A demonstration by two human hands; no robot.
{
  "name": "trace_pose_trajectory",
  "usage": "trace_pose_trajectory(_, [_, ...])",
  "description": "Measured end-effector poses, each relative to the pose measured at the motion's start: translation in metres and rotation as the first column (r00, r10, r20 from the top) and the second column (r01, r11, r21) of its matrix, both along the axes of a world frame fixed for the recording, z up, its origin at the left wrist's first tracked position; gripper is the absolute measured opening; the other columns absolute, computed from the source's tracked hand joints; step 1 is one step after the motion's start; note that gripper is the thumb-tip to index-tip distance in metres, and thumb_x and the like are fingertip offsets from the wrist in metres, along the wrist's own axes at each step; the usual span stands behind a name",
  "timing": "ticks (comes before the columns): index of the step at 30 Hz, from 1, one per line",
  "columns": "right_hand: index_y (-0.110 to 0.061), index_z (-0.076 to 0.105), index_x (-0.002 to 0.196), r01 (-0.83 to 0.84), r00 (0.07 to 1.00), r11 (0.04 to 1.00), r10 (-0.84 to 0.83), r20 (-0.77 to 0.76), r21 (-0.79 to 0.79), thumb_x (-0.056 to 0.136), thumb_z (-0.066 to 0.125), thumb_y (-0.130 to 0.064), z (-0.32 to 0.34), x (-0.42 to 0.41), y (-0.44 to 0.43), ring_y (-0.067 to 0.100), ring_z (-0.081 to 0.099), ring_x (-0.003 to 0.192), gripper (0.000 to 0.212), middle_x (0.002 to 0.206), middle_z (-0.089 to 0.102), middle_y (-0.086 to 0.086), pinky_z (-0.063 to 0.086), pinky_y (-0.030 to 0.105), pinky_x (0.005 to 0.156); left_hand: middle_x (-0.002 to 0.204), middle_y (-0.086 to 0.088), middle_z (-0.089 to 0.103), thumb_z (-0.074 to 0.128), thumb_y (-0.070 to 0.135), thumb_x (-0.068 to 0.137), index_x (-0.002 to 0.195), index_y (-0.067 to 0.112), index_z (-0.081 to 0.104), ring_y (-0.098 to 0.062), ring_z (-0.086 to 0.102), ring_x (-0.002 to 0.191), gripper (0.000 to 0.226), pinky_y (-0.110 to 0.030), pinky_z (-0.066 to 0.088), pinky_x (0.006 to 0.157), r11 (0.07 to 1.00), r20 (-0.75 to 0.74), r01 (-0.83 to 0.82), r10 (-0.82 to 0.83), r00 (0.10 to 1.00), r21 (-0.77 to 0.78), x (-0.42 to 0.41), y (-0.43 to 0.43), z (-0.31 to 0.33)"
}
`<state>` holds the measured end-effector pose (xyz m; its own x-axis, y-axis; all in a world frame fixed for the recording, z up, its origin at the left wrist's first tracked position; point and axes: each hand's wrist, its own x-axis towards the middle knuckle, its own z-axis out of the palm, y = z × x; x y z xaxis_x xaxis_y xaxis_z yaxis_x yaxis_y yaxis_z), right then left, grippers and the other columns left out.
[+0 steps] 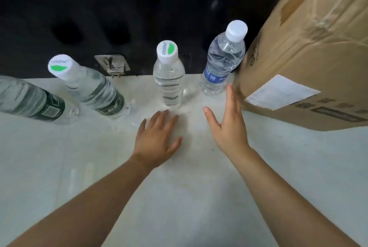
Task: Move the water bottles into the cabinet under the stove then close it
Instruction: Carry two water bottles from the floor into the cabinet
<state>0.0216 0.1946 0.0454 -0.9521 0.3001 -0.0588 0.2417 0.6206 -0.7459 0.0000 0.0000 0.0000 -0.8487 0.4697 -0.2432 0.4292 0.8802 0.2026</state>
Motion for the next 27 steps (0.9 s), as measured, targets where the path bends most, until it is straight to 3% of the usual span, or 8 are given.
trace_pose_trajectory(1, [-0.015, 0.006, 0.148, 0.029, 0.999, 1.000, -0.029, -0.038, -0.007, 0.090, 0.053, -0.037, 0.001, -0.003, 0.000, 0.013, 0.011, 0.144, 0.078, 0.157, 0.011, 0.003, 0.007, 0.007, 0.106, 0.147, -0.007, 0.039, 0.028, 0.060, 0.084, 0.139, 0.027, 0.037, -0.028, 0.037, 0.135, 0.064, -0.054, 0.032, 0.104, 1.000, 0.039, -0.019, 0.019, 0.999, 0.001, 0.002, 0.001, -0.002])
trace_pose_trajectory(5, [-0.009, 0.007, 0.147, 0.087, 0.981, 0.995, -0.092, -0.171, -0.041, 0.088, 0.058, -0.032, -0.002, -0.023, -0.001, 0.004, 0.013, 0.138, 0.082, 0.155, 0.016, 0.008, 0.007, 0.000, 0.105, 0.148, -0.008, 0.038, 0.029, 0.058, 0.087, 0.141, 0.028, 0.032, -0.025, 0.028, 0.136, 0.062, -0.058, 0.029, 0.104, 0.999, -0.076, -0.039, 0.041, 0.996, 0.029, 0.011, 0.001, -0.022])
trace_pose_trajectory(8, [-0.006, 0.010, 0.146, 0.144, 0.953, 0.984, -0.167, -0.253, -0.108, 0.086, 0.062, -0.030, -0.011, -0.044, -0.002, 0.018, 0.024, 0.141, 0.083, 0.153, 0.022, 0.013, 0.022, 0.021, 0.115, 0.152, -0.005, 0.031, 0.025, 0.060, 0.087, 0.144, 0.031, 0.026, -0.022, 0.018, 0.139, 0.063, -0.057, 0.020, 0.109, 0.997, -0.093, -0.046, 0.051, 0.994, 0.062, 0.008, 0.000, -0.028])
trace_pose_trajectory(10, [-0.003, 0.012, 0.145, 0.175, 0.931, 0.971, -0.217, -0.294, -0.165, 0.085, 0.065, -0.027, -0.017, -0.052, -0.005, 0.023, 0.032, 0.138, 0.083, 0.149, 0.028, 0.015, 0.031, 0.036, 0.113, 0.153, -0.005, 0.028, 0.024, 0.061, 0.087, 0.144, 0.032, 0.024, -0.022, 0.017, 0.140, 0.064, -0.056, 0.016, 0.110, 0.996, -0.082, -0.047, 0.053, 0.995, 0.071, 0.009, 0.000, -0.030])
trace_pose_trajectory(12, [-0.001, 0.014, 0.143, 0.204, 0.908, 0.957, -0.263, -0.327, -0.205, 0.082, 0.068, -0.023, -0.022, -0.059, -0.007, 0.024, 0.037, 0.135, 0.084, 0.146, 0.032, 0.017, 0.035, 0.039, 0.110, 0.153, -0.006, 0.028, 0.024, 0.061, 0.087, 0.144, 0.032, 0.025, -0.024, 0.019, 0.140, 0.063, -0.057, 0.016, 0.110, 0.996, -0.071, -0.048, 0.054, 0.996, 0.074, 0.010, 0.000, -0.030])
trace_pose_trajectory(17, [0.002, 0.022, 0.137, 0.268, 0.859, 0.929, -0.350, -0.375, -0.255, 0.081, 0.070, -0.012, -0.023, -0.075, -0.005, 0.021, 0.044, 0.126, 0.075, 0.139, 0.040, 0.017, 0.036, 0.025, 0.108, 0.153, -0.005, 0.028, 0.025, 0.060, 0.088, 0.144, 0.032, 0.025, -0.023, 0.017, 0.140, 0.063, -0.054, 0.013, 0.109, 0.995, -0.070, -0.048, 0.054, 0.996, 0.088, 0.008, -0.001, -0.031])
trace_pose_trajectory(22, [0.001, 0.025, 0.136, 0.196, 0.885, 0.954, -0.272, -0.379, -0.226, 0.083, 0.067, -0.013, -0.014, -0.062, -0.005, 0.018, 0.046, 0.124, 0.069, 0.135, 0.042, 0.013, 0.041, 0.030, 0.105, 0.152, -0.005, 0.029, 0.026, 0.060, 0.088, 0.143, 0.032, 0.026, -0.023, 0.018, 0.139, 0.062, -0.052, 0.011, 0.108, 0.994, -0.085, -0.043, 0.052, 0.995, 0.096, 0.009, -0.002, -0.033])
trace_pose_trajectory(27, [-0.004, 0.023, 0.139, 0.131, 0.957, 0.970, -0.178, -0.230, -0.206, 0.081, 0.065, -0.022, -0.014, -0.013, -0.011, 0.012, 0.046, 0.120, 0.073, 0.135, 0.043, 0.007, 0.036, 0.007, 0.096, 0.153, -0.005, 0.029, 0.028, 0.059, 0.088, 0.144, 0.032, 0.025, -0.022, 0.017, 0.140, 0.062, -0.051, 0.009, 0.108, 0.996, -0.102, -0.045, 0.053, 0.993, 0.081, 0.009, -0.002, -0.034])
